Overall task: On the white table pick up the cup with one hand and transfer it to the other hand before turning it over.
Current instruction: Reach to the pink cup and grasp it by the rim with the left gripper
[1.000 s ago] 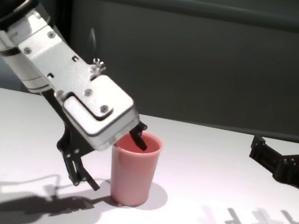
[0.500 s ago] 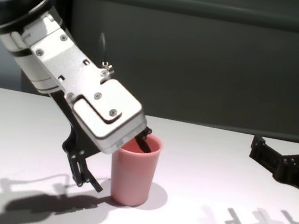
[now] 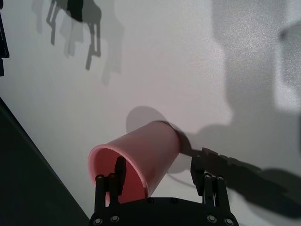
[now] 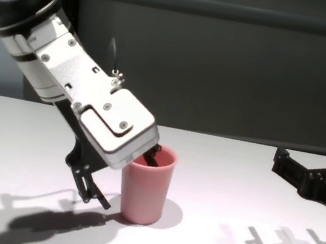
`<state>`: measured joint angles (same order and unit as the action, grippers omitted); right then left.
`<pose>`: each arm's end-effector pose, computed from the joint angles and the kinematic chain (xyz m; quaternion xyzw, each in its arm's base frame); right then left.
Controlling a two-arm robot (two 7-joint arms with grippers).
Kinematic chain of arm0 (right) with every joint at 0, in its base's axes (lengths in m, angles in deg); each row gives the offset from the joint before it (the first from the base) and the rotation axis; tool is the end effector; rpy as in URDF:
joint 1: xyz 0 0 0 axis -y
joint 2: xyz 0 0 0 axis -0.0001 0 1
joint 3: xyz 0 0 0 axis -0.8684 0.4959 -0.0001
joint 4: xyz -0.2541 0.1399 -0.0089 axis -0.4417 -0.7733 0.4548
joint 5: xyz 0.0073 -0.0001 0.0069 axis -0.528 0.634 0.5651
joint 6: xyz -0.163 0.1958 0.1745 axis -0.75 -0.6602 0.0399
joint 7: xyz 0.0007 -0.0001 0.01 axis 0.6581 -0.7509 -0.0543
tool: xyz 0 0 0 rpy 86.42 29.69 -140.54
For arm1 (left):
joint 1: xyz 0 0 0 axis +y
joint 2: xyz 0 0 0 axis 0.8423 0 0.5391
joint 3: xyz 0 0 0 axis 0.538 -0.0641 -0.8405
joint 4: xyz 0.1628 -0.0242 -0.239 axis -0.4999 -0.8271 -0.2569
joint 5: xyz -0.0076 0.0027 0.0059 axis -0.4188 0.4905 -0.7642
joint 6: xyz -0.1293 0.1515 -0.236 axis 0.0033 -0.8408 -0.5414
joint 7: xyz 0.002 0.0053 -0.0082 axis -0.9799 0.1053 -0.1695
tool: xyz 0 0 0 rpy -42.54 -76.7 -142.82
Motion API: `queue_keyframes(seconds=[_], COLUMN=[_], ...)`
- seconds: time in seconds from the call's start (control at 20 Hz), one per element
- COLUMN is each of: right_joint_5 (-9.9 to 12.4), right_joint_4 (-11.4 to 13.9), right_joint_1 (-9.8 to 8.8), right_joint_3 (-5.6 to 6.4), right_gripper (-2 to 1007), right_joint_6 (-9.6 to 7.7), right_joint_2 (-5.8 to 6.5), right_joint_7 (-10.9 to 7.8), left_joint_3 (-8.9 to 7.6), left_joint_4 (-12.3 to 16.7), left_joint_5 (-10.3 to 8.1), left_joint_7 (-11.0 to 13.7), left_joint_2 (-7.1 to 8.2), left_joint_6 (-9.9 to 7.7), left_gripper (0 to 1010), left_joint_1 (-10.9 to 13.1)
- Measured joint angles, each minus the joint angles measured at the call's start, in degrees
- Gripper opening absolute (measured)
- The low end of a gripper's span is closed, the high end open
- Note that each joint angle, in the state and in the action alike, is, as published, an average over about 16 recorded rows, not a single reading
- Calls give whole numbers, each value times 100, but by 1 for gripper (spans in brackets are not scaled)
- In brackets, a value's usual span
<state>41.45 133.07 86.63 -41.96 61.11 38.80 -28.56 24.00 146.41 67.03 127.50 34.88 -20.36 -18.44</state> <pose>0.3001 0.0395 -0.3072 0.0182 0.0180 -0.6310 0.7753 0.4542 -0.0484 -0.1501 0.5273 -0.4738 -0.1454 0.6902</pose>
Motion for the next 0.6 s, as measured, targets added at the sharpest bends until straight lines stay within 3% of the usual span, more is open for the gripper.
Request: queue_keyframes(seconds=[0.6], right_joint_5=[0], right_joint_4=[0], right_joint_1=[0], right_joint_3=[0], right_gripper=[1002], right_joint_6=[0], right_joint_2=[0], right_joint_7=[0], left_joint_3=[133], left_joint_4=[30], left_joint_5=[-112], left_joint_7=[-16], left_joint_2=[80], left_joint_6=[-54], left_gripper=[545], left_joint_1=[-57])
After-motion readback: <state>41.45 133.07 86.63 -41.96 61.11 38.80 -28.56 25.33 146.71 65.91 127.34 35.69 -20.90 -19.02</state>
